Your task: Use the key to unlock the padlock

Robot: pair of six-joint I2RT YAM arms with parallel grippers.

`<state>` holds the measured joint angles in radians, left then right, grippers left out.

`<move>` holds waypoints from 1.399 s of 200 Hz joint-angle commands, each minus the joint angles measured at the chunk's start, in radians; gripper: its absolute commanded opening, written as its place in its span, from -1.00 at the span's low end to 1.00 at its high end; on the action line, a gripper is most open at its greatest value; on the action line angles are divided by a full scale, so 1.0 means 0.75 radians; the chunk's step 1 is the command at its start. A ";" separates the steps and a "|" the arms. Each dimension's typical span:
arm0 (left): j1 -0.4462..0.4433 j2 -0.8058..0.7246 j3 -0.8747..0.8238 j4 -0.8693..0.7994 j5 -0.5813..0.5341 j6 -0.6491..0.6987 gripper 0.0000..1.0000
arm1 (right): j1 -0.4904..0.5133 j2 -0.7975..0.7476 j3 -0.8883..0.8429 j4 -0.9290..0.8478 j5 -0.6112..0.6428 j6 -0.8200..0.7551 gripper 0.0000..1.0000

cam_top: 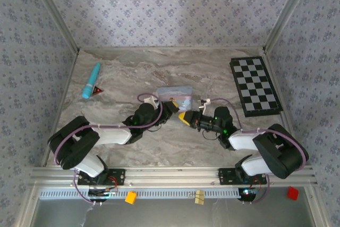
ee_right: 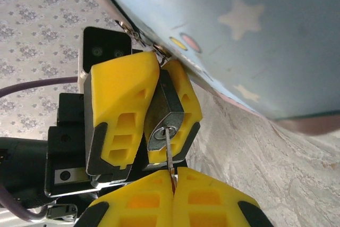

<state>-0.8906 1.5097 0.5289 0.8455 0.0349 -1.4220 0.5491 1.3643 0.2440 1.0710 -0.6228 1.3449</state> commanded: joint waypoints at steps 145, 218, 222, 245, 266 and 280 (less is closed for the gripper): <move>-0.181 0.060 0.070 0.109 0.352 0.043 -1.00 | 0.022 -0.074 0.105 0.041 0.403 -0.046 -1.00; -0.214 0.066 0.111 0.075 0.299 0.058 -1.00 | 0.140 -0.078 0.093 0.024 0.631 -0.011 -1.00; -0.214 0.067 0.111 0.077 0.300 0.056 -1.00 | 0.134 -0.075 0.092 0.027 0.625 -0.007 -1.00; -0.218 0.073 0.107 0.087 0.301 0.048 -1.00 | 0.157 -0.029 0.138 0.090 0.581 0.001 -1.00; -0.218 0.079 0.112 0.104 0.306 0.043 -1.00 | 0.177 -0.008 0.161 0.084 0.567 -0.006 -1.00; -0.218 0.080 0.117 0.100 0.313 0.045 -1.00 | 0.112 -0.004 0.115 0.120 0.569 0.025 -1.00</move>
<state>-0.9119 1.5745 0.5682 0.8101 -0.0769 -1.4143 0.6781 1.3506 0.2546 0.9745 -0.2916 1.3460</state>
